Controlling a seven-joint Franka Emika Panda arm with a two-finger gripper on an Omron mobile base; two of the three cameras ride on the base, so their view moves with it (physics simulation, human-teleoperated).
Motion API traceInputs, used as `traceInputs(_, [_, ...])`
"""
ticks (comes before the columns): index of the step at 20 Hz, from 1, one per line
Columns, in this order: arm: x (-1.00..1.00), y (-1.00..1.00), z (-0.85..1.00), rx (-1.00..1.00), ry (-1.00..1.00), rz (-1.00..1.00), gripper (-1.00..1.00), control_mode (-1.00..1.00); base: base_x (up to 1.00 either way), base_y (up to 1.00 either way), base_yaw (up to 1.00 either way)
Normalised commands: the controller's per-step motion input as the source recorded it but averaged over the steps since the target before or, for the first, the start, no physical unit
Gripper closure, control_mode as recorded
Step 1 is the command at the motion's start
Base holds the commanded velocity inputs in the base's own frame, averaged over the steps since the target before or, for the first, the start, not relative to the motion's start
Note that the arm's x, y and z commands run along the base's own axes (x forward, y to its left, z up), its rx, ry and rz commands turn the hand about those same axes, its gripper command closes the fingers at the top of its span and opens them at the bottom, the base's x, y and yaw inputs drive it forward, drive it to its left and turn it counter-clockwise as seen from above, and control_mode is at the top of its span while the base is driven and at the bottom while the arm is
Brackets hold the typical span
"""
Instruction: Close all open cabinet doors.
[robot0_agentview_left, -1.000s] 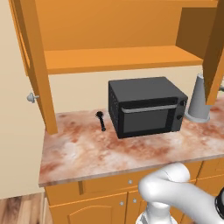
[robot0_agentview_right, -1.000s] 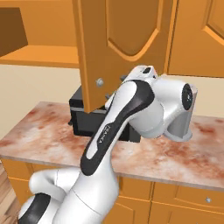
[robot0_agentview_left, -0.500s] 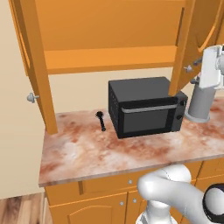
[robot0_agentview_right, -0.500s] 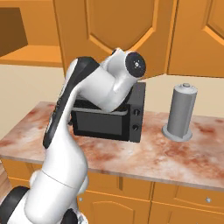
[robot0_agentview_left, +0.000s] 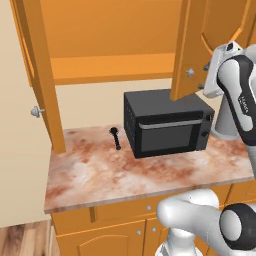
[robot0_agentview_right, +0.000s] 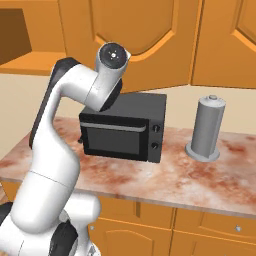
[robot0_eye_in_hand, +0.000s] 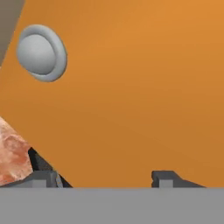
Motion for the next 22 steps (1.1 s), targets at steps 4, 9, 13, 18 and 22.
traceInputs(4, [0.73, 0.37, -0.04, -0.15, 0.0, -0.1, -1.0, -1.0, 0.0, 0.0, 0.0])
traceInputs(9, [0.65, 0.13, -0.26, -0.1, 0.0, -0.03, -1.0, -1.0, 0.0, 0.0, 0.0])
traceInputs(13, [0.6, 0.02, -0.25, -0.05, 0.0, 0.0, -1.0, -1.0, 0.0, 0.0, 0.0])
traceInputs(18, [0.63, 0.03, -0.23, -0.05, 0.0, 0.0, -1.0, -1.0, 0.0, 0.0, 0.0])
traceInputs(22, [0.63, 0.03, -0.29, -0.06, 0.0, 0.0, -1.0, -1.0, 0.0, 0.0, 0.0])
